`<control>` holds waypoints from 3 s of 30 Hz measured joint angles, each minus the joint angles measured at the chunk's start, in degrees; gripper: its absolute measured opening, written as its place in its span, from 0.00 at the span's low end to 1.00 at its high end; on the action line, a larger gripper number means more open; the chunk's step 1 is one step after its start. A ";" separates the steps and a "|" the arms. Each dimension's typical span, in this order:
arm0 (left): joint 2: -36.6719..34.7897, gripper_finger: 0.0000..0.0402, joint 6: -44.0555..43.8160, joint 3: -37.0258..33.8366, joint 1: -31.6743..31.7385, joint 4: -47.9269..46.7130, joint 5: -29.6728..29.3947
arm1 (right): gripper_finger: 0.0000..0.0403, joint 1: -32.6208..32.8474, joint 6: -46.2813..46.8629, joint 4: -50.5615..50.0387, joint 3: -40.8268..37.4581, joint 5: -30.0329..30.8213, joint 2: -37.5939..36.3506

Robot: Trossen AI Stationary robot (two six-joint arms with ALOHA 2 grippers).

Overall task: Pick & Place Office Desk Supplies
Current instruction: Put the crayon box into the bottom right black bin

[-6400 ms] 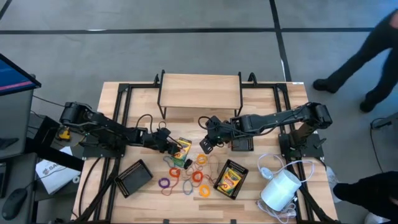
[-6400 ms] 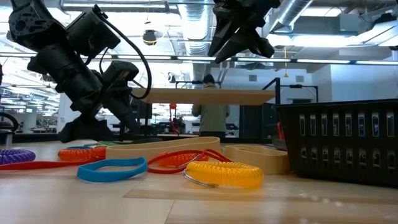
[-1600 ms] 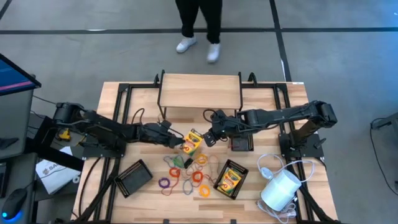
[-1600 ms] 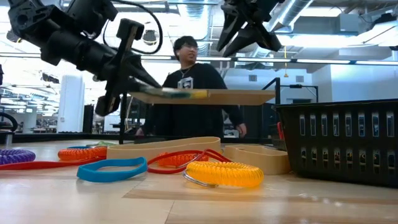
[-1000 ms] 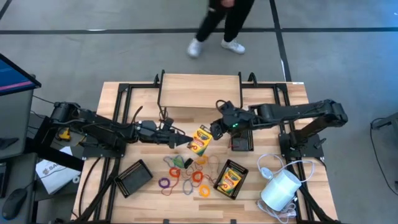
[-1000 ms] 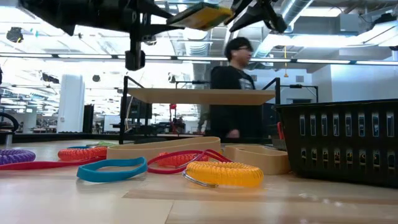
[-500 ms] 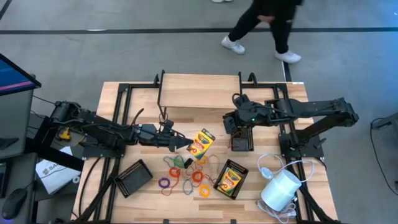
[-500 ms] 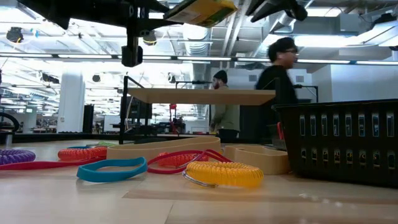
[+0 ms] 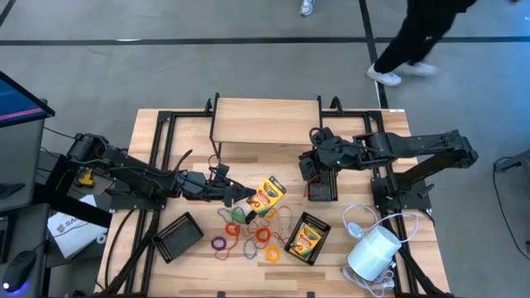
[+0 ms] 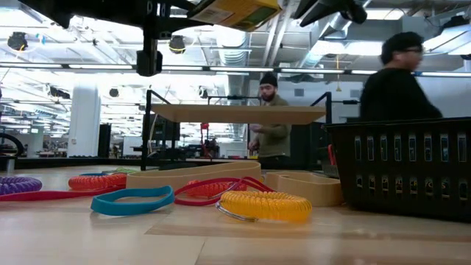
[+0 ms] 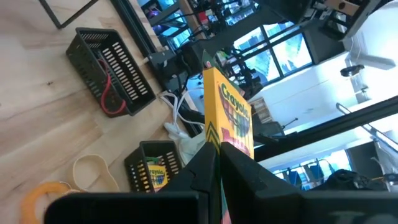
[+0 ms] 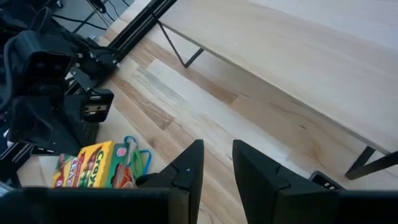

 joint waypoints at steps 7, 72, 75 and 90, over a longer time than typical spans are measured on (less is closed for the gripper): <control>0.28 0.03 -0.54 0.00 -0.79 0.24 -0.52 | 0.21 0.55 -0.71 -0.07 0.00 -0.02 -0.16; 24.50 0.58 36.77 19.21 1.81 -20.28 20.54 | 0.21 6.49 14.18 -14.69 0.02 8.90 -2.22; 24.52 0.63 39.14 19.21 3.01 -20.51 22.80 | 0.21 6.49 14.18 -14.65 0.02 8.88 -2.22; 26.47 0.60 44.27 21.69 7.21 -21.92 30.77 | 0.21 6.34 14.18 -12.98 0.02 8.87 -2.20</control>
